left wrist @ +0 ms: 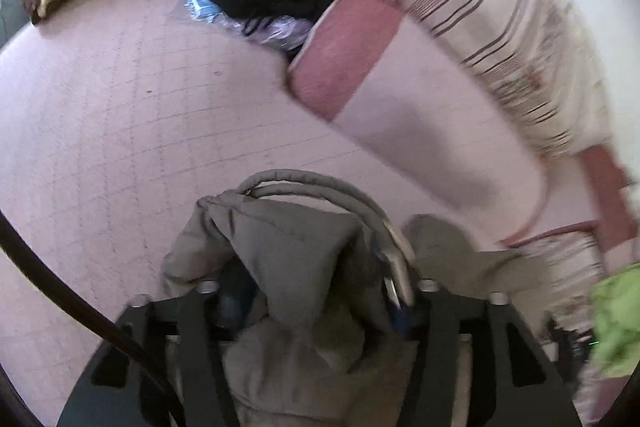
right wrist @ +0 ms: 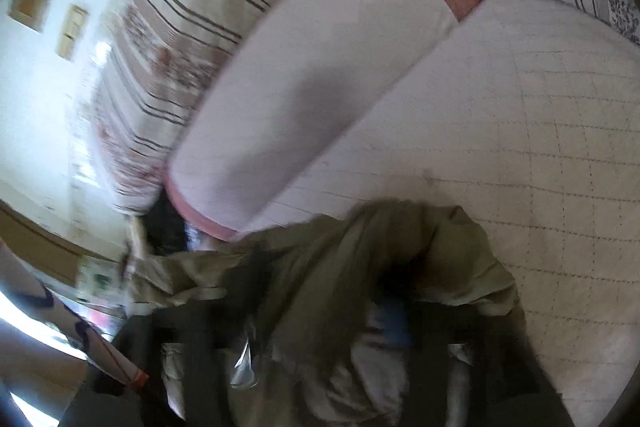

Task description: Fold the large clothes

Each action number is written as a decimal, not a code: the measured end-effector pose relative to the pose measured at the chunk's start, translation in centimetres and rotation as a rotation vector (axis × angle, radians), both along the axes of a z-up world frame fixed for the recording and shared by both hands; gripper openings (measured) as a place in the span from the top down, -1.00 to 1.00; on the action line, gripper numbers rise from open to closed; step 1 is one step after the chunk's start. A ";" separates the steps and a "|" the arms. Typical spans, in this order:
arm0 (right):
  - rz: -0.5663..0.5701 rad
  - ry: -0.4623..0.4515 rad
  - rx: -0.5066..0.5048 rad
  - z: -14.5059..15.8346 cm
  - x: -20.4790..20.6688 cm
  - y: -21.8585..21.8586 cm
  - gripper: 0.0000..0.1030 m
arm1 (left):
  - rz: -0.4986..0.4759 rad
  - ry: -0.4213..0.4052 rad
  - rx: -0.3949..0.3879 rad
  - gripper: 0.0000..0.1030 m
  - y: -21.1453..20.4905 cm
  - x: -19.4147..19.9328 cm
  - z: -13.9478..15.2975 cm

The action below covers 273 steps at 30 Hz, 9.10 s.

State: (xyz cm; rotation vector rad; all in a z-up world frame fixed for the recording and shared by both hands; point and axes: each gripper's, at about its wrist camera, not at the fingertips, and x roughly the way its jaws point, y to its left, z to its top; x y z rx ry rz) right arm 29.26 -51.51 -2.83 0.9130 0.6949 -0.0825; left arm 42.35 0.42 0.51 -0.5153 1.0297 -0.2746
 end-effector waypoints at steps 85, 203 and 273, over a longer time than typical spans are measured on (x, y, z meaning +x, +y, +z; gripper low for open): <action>-0.128 0.047 0.167 -13.0 -8.5 3.0 -1.00 | -0.027 0.000 -0.382 -0.94 4.8 -8.5 -14.0; 0.173 0.231 -0.703 -3.7 -33.1 24.3 -0.64 | -0.088 -0.287 0.572 -0.89 -2.6 -42.3 -3.5; -0.057 0.201 -0.576 0.1 -20.2 3.8 -0.87 | -0.123 -0.221 0.365 -0.83 4.4 -24.3 -3.3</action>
